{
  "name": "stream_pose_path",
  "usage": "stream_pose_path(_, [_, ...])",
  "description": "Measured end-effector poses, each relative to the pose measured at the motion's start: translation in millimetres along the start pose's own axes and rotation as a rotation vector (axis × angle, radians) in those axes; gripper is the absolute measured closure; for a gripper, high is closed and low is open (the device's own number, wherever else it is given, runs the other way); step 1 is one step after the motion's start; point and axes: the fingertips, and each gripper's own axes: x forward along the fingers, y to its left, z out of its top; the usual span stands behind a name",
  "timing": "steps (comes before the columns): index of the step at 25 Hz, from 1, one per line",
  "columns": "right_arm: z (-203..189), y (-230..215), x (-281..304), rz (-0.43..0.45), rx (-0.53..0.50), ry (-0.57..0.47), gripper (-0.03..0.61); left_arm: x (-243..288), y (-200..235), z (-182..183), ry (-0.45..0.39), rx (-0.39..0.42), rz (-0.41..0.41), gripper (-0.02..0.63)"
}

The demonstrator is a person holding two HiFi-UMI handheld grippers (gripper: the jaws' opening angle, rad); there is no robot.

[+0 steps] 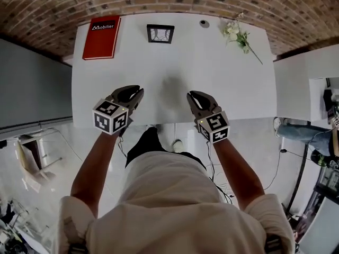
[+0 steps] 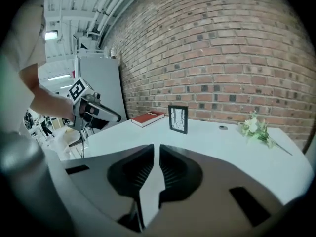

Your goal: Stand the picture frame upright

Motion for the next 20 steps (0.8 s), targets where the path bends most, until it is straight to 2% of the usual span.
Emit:
stream_pose_path(3, [-17.4, 16.7, -51.4, 0.029, 0.025, -0.003, 0.540, -24.0, -49.4, -19.1, -0.021, -0.037, -0.013, 0.549])
stream_pose_path(7, [-34.8, 30.8, -105.2, 0.056, 0.030, 0.004, 0.540, -42.4, -98.5, -34.9, -0.040, -0.022, 0.006, 0.549])
stream_pose_path(11, [-46.4, 42.4, -142.8, 0.068, 0.032, -0.011, 0.540, -54.7, -141.4, -53.9, -0.042, -0.054, -0.004, 0.549])
stream_pose_path(14, [-50.0, 53.6, -161.6, 0.087, 0.009, -0.011, 0.540, -63.1, -168.5, -64.5, -0.029, -0.026, 0.000, 0.554])
stream_pose_path(20, [-50.2, 67.6, -193.8, 0.112, -0.006, -0.038, 0.540, -76.0, -203.1, -78.2, -0.037, -0.040, -0.006, 0.554])
